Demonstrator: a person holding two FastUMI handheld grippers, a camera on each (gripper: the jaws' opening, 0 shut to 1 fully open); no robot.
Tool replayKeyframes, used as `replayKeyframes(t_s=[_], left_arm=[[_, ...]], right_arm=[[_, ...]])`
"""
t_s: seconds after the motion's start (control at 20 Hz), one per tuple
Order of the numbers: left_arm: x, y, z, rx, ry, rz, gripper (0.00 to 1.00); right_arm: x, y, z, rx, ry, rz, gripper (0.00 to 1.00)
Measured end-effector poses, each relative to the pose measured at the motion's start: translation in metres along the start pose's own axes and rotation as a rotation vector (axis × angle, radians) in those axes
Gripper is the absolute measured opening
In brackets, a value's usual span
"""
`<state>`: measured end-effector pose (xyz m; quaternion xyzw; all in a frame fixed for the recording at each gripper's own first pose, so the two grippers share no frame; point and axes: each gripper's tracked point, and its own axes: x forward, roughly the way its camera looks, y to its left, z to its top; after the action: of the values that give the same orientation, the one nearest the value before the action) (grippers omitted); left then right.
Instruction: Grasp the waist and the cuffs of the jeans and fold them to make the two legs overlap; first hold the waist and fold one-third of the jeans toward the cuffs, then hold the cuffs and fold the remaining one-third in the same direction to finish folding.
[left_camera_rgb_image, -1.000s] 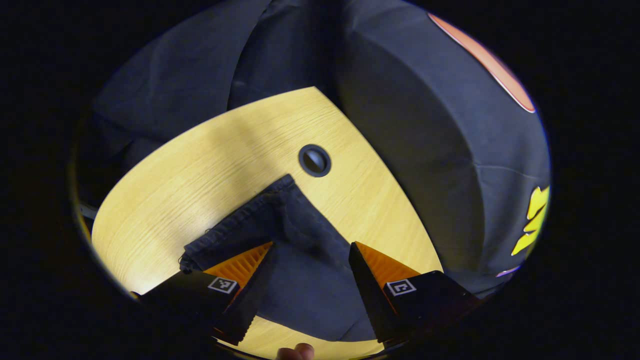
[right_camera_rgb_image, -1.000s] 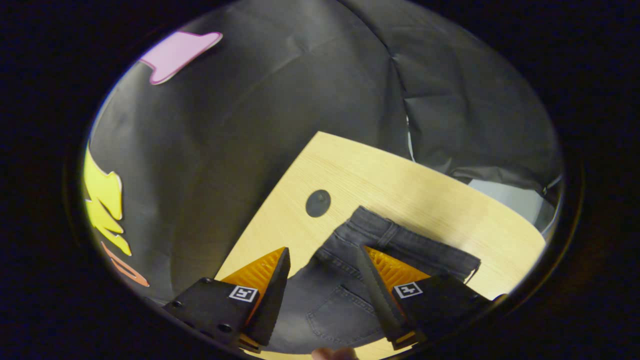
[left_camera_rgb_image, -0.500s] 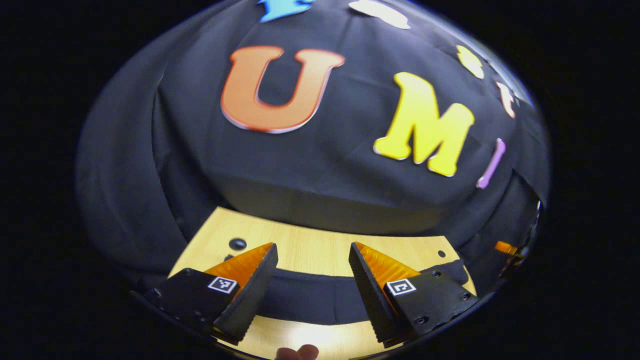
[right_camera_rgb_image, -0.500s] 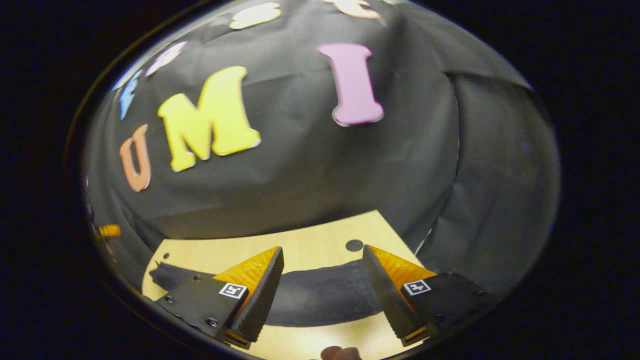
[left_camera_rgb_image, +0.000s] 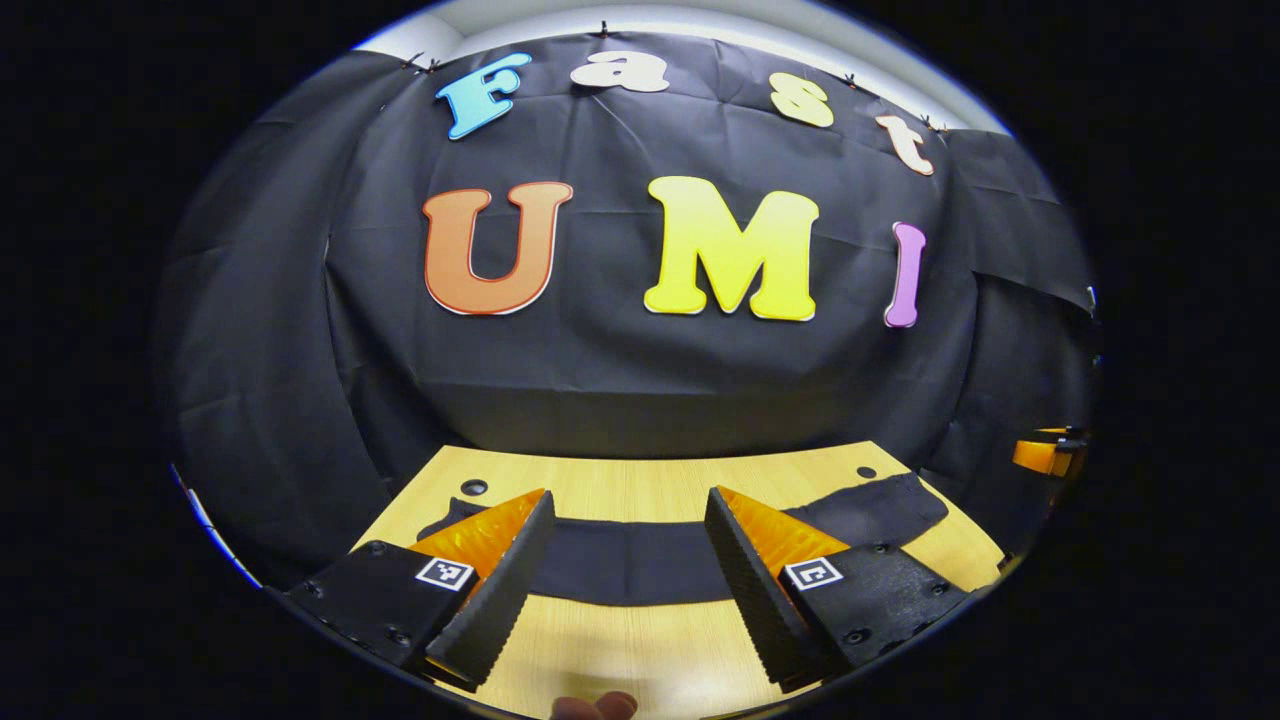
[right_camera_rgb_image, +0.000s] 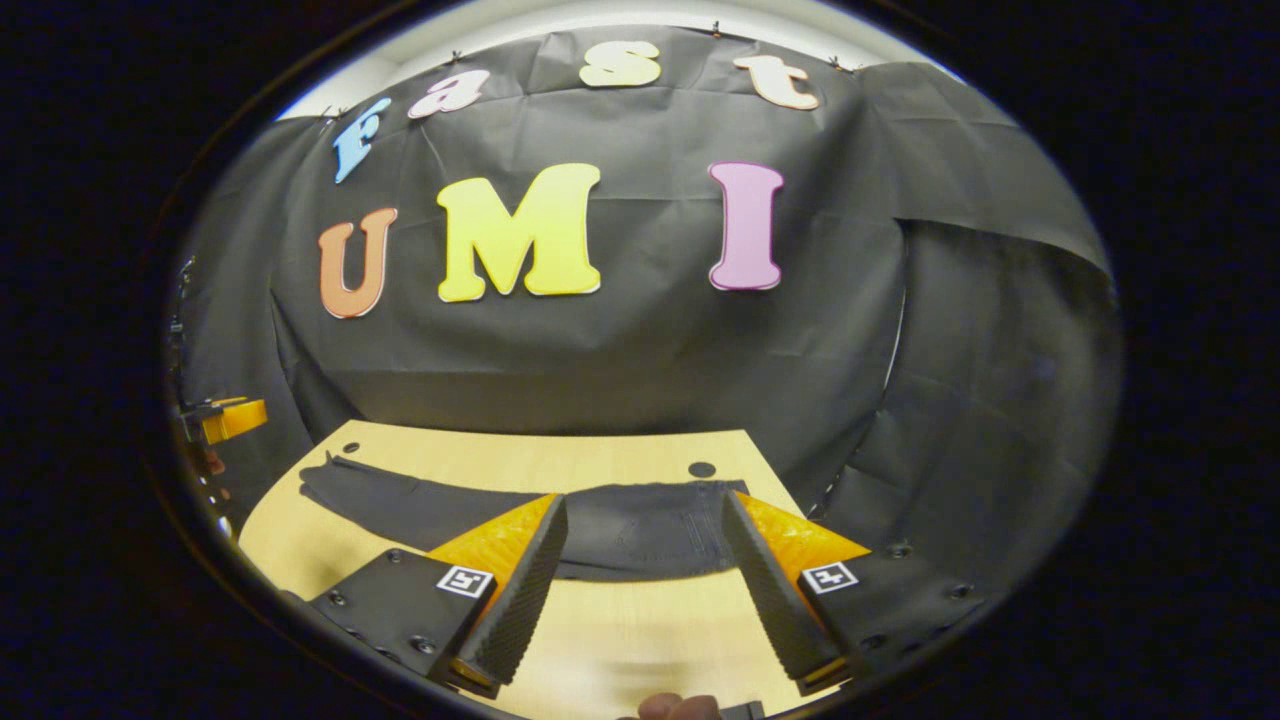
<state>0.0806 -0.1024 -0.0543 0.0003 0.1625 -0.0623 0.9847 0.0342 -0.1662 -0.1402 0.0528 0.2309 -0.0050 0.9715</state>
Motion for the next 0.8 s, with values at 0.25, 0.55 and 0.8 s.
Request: replayKeyframes(t_s=[0.25,0.55,0.8], left_arm=[[0.001,-0.016,-0.012,0.008,0.06,-0.001,0.97],[0.006,-0.028,-0.007,0.011,0.092,0.051,0.97],[0.01,-0.035,-0.009,-0.015,0.14,0.108,0.97]], right_arm=[[0.035,-0.051,-0.039,0.122,0.089,-0.038,0.99],[0.145,-0.131,-0.102,0.33,0.178,-0.115,0.91],[0.236,-0.176,-0.155,0.421,0.251,-0.172,0.98]])
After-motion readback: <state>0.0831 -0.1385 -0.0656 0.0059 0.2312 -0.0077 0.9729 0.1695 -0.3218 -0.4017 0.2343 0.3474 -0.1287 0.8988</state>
